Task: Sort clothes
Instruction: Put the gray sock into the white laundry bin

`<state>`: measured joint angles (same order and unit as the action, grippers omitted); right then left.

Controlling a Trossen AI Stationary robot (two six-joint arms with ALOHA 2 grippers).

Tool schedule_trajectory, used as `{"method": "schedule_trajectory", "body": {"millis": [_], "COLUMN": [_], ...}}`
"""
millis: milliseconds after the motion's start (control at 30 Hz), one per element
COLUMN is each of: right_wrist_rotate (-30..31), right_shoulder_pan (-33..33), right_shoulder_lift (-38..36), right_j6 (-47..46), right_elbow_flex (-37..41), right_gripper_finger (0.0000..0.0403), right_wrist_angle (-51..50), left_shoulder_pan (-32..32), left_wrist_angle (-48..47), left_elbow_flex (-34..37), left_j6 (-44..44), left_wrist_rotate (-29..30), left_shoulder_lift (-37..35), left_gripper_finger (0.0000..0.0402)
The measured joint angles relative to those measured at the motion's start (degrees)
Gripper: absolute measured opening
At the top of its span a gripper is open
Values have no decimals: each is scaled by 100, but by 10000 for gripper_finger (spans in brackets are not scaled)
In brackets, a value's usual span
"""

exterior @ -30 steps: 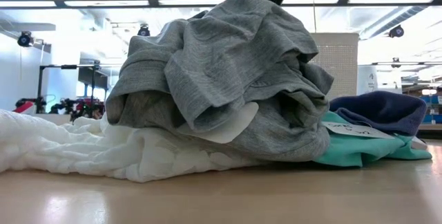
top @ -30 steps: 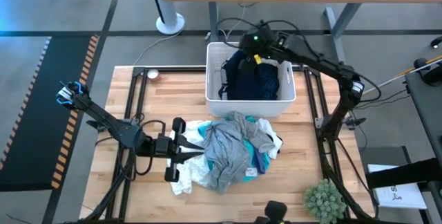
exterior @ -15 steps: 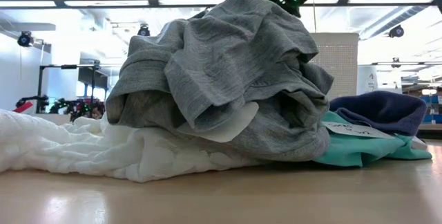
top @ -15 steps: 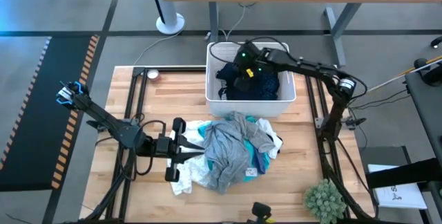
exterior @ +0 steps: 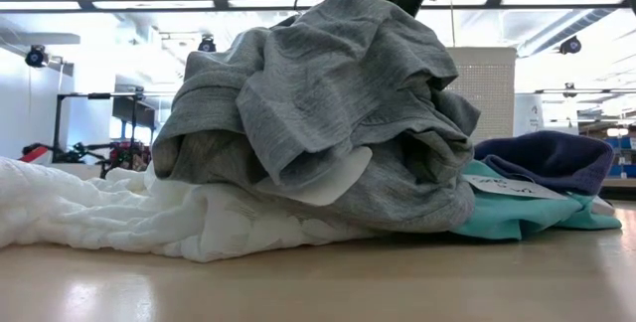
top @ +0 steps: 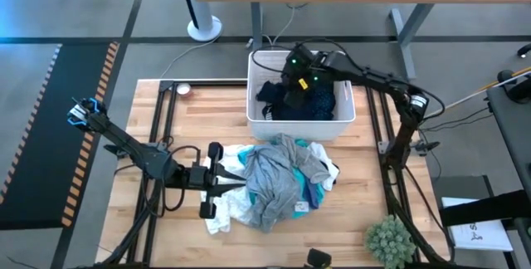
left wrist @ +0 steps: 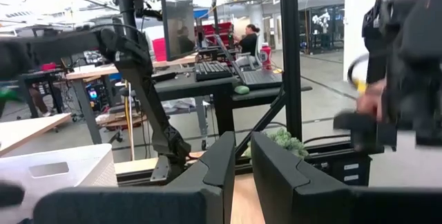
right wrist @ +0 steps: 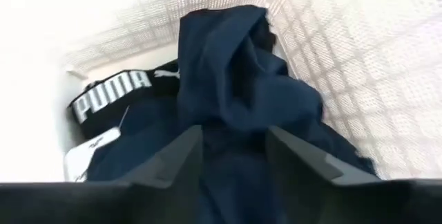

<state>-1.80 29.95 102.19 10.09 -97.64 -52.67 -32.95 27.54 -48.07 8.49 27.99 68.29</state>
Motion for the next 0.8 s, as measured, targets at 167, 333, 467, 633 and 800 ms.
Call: {"method": "schedule_trajectory", "body": {"millis": [167, 333, 467, 633, 800], "right_wrist_rotate": [30, 42, 144, 1103, 1448], "right_shoulder_pan": [-105, -278, -509, -1089, -1645], "right_shoulder_lift": [-265, -590, -969, -1484, -1977], "right_j6": [-56, -49, -43, -18, -441], "right_elbow_flex": [-701, -1427, -1788, -1622, -1049], "right_gripper_finger": [214, 240, 231, 167, 59], "right_wrist_angle": [-777, -1333, -1724, -2282, -2447], "left_shoulder_pan": [7, 7, 7, 7, 7], "left_wrist_angle": [-69, -162, -189, -206, -196], "left_elbow_flex": [0, 0, 2, 2, 2], "left_j6": [0, -42, -42, -43, -33], "left_wrist_rotate": [6, 9, 11, 11, 11], "left_shoulder_lift": [-2, -2, -2, -2, -2], "left_gripper_finger": [36, 36, 36, 36, 36]}}
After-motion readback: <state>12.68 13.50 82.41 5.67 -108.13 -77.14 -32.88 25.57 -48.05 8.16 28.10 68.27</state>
